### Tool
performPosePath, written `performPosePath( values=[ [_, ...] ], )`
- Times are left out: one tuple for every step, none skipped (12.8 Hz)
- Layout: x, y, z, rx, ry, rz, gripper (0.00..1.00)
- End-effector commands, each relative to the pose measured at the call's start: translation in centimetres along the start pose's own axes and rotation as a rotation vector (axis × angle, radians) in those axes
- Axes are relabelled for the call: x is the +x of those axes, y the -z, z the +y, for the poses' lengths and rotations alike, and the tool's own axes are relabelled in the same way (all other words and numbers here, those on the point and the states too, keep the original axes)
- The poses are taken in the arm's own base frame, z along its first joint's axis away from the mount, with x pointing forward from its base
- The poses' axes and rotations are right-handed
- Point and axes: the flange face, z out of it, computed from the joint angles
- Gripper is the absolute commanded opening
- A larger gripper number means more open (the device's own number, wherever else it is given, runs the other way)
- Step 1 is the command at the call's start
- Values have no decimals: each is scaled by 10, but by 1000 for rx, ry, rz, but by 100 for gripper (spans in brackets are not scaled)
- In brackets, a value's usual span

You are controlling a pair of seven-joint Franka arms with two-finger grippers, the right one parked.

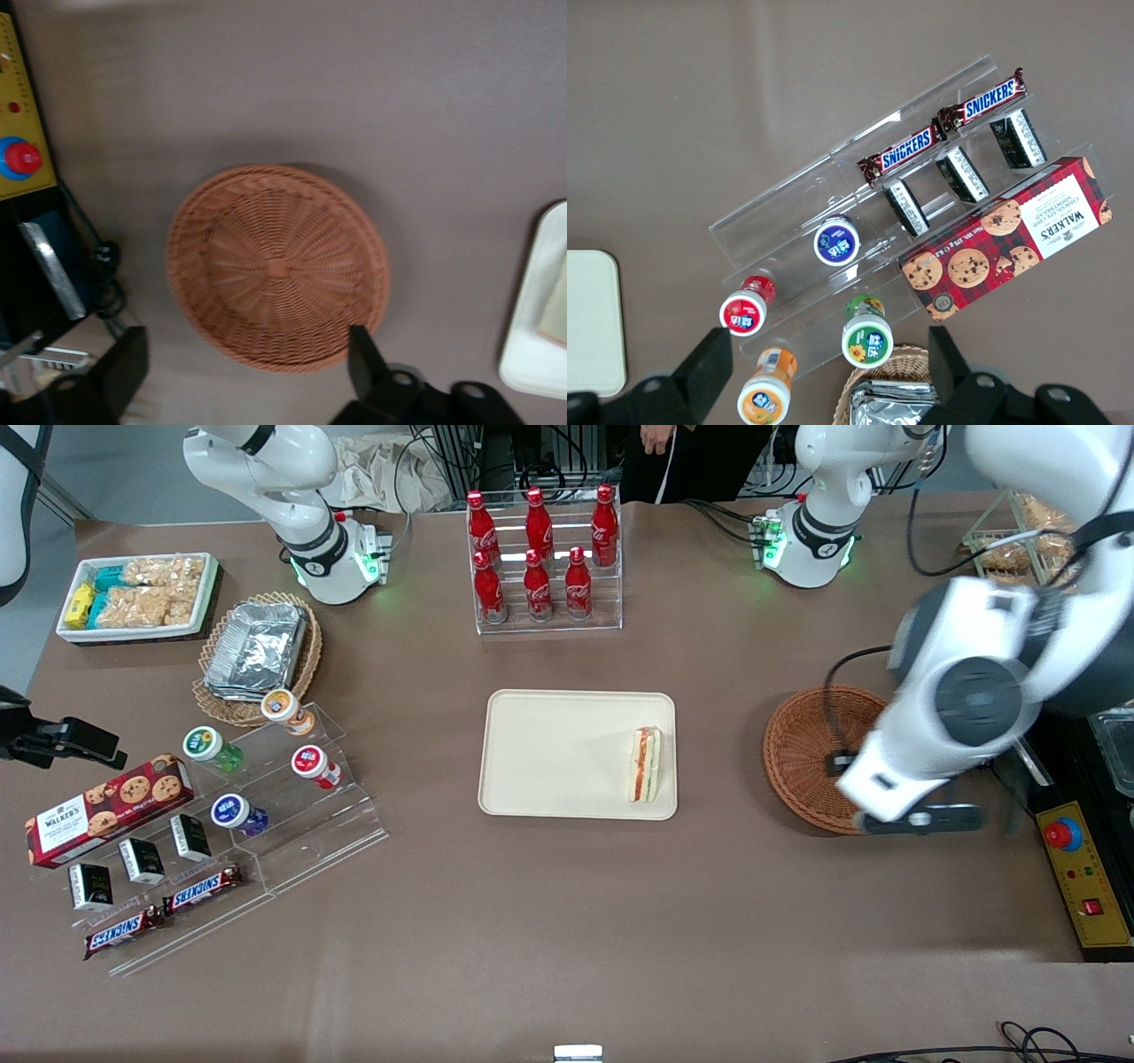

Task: Place sandwich from basket to tray

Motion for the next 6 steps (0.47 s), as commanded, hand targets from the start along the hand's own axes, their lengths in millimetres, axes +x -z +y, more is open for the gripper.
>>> performPosePath(
  values=[
    [-29, 22, -70, -94, -74, 10, 100],
    [-41, 29, -92, -127, -125, 26, 100],
    [-54, 35, -107, -138, -136, 65, 100],
    [-65, 40, -112, -141, -127, 135, 100],
    [-64, 45, -114, -137, -124, 177, 100],
    [-56, 51, -109, -136, -120, 200, 100]
  ],
)
